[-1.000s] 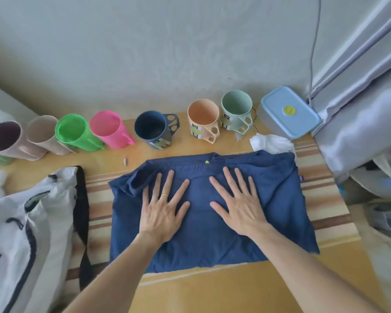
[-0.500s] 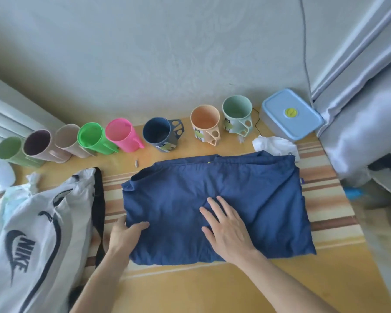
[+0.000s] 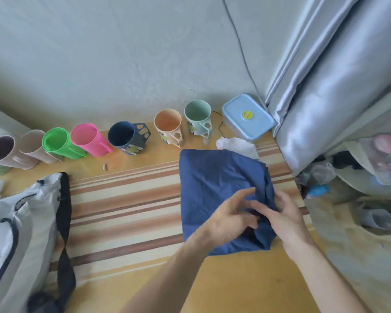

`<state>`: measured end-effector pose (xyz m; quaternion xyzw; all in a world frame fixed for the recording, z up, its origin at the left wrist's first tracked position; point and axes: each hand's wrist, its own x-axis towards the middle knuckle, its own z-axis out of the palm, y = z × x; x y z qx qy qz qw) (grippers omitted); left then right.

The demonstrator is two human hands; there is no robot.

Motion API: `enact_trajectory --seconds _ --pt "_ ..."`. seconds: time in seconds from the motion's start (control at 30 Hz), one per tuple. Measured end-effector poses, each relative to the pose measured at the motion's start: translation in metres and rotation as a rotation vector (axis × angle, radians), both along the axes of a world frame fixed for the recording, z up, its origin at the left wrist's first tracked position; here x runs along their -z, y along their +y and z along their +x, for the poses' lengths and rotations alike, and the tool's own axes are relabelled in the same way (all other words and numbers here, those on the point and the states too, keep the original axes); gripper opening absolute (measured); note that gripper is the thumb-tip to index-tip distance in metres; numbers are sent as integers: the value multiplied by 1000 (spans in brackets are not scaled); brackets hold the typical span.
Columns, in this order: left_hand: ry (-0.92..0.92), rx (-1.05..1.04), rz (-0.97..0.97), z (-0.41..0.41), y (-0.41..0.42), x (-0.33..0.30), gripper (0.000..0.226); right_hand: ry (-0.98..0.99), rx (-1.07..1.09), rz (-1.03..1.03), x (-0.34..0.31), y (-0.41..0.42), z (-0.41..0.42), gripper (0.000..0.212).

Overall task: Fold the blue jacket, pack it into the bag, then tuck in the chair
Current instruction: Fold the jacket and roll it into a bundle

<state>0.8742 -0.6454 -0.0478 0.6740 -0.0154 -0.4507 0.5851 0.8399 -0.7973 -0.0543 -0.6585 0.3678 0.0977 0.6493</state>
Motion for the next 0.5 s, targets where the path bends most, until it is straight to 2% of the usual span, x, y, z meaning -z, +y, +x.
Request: enact_trajectory --seconds 0.07,0.13,0.17,0.2,0.23,0.3,0.33,0.4,0.43,0.5 --pt "-223 -140 133 -14 14 17 56 38 -17 -143 23 -11 -5 41" --pt "-514 -324 420 -21 36 36 48 84 -84 -331 47 -18 -8 40" --pt "-598 -409 584 -21 47 45 45 121 -123 -426 57 -21 -10 37" --pt "-571 -467 721 -19 55 51 48 156 -152 -510 65 -22 -12 35" --pt "-438 -496 784 -14 62 57 60 177 -161 -569 73 -22 -14 39" --pt "-72 -571 689 1 68 64 90 186 -129 -566 84 -22 -16 63" --pt "55 -625 618 8 69 66 93 176 -96 -526 86 -21 -15 76" --pt "110 -659 531 22 70 72 80 51 -78 -581 82 -17 -14 95" --pt "81 -617 507 28 69 75 71 -87 -112 -689 78 -16 -13 95" --pt "54 -541 483 35 67 81 54 -391 -344 -907 76 -15 -6 81"
